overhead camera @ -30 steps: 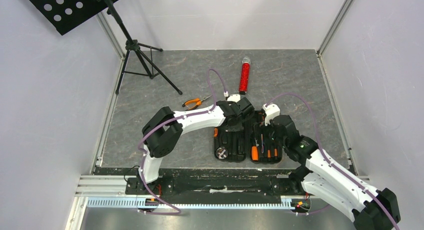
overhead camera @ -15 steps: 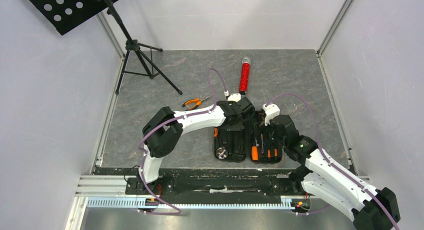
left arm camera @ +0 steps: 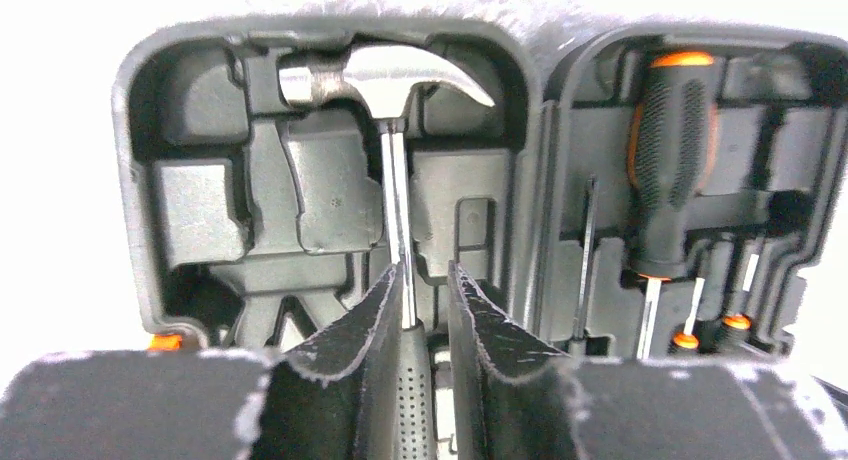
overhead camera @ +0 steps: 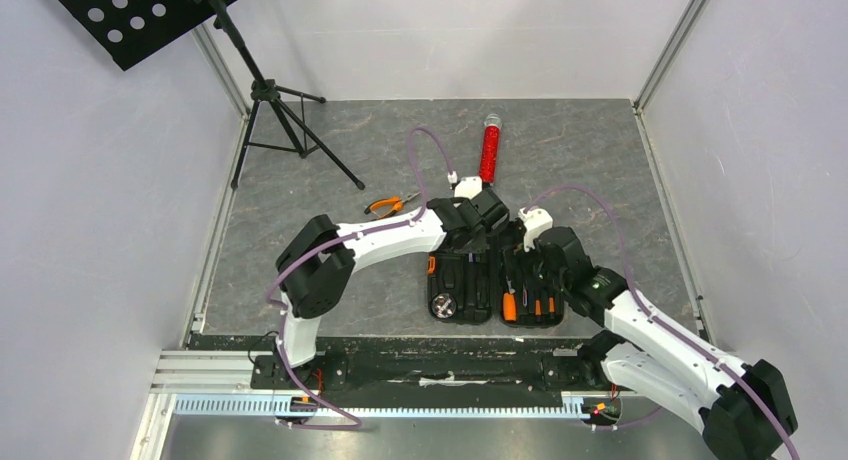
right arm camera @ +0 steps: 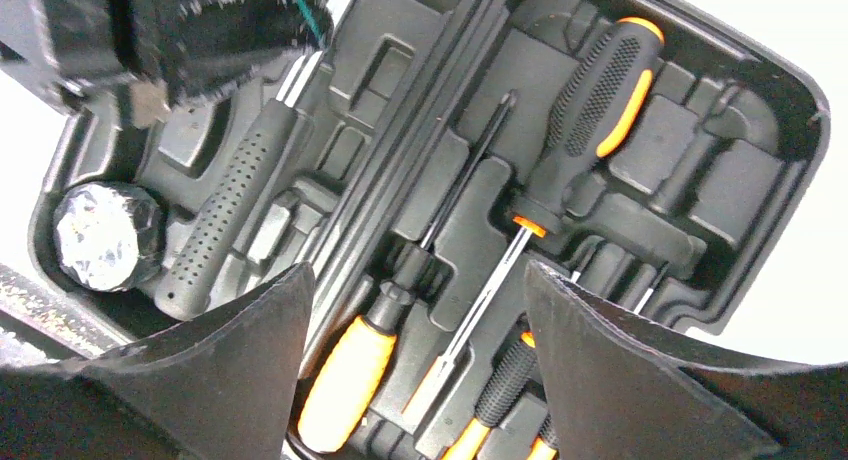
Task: Pack the tool kit
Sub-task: Place the hammer in the toolbox.
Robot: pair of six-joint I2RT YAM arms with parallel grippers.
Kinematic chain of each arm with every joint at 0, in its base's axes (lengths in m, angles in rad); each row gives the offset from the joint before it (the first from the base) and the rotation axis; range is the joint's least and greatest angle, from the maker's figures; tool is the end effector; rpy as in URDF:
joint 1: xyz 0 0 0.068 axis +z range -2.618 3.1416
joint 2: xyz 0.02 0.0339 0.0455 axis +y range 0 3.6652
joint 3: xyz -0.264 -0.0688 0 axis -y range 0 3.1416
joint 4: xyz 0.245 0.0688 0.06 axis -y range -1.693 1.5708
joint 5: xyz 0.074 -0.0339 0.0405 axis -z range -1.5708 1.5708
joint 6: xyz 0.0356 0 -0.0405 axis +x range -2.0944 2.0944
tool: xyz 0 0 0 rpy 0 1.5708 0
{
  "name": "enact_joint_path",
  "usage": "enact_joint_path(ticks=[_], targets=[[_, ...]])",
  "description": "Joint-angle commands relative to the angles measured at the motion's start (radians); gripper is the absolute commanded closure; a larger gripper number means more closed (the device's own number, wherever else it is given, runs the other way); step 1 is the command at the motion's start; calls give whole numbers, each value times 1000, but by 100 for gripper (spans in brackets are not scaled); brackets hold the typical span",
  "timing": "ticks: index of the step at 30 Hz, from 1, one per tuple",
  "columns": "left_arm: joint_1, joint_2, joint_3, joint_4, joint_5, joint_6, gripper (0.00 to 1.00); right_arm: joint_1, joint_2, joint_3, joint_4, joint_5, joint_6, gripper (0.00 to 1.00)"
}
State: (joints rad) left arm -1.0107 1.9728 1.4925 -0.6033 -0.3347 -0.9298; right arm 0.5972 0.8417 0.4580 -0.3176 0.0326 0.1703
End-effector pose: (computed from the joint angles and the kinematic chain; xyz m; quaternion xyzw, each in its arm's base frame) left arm 0.2323 -0.3485 0.2014 -0.0014 0.9578 -0.1049 0.2678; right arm 0.1474 0.0988 0.2036 -0.1854 0.8877 0.1440 0.3960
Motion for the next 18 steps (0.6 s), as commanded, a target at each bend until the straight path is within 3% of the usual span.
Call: enact_joint_path(ticks=[1, 6, 11, 18], targets=[[16, -109, 6, 60, -86, 80, 75, -5, 21, 56, 85, -82, 27, 22], [27, -179, -54, 75, -58, 114, 84, -7, 112, 130, 124, -91, 1, 33], [22, -318, -233, 182, 21, 132, 85, -25, 263, 248, 181, -116, -23, 53], [-19, -436, -369, 302, 103, 148, 84, -43, 509, 378, 290, -161, -4, 65]])
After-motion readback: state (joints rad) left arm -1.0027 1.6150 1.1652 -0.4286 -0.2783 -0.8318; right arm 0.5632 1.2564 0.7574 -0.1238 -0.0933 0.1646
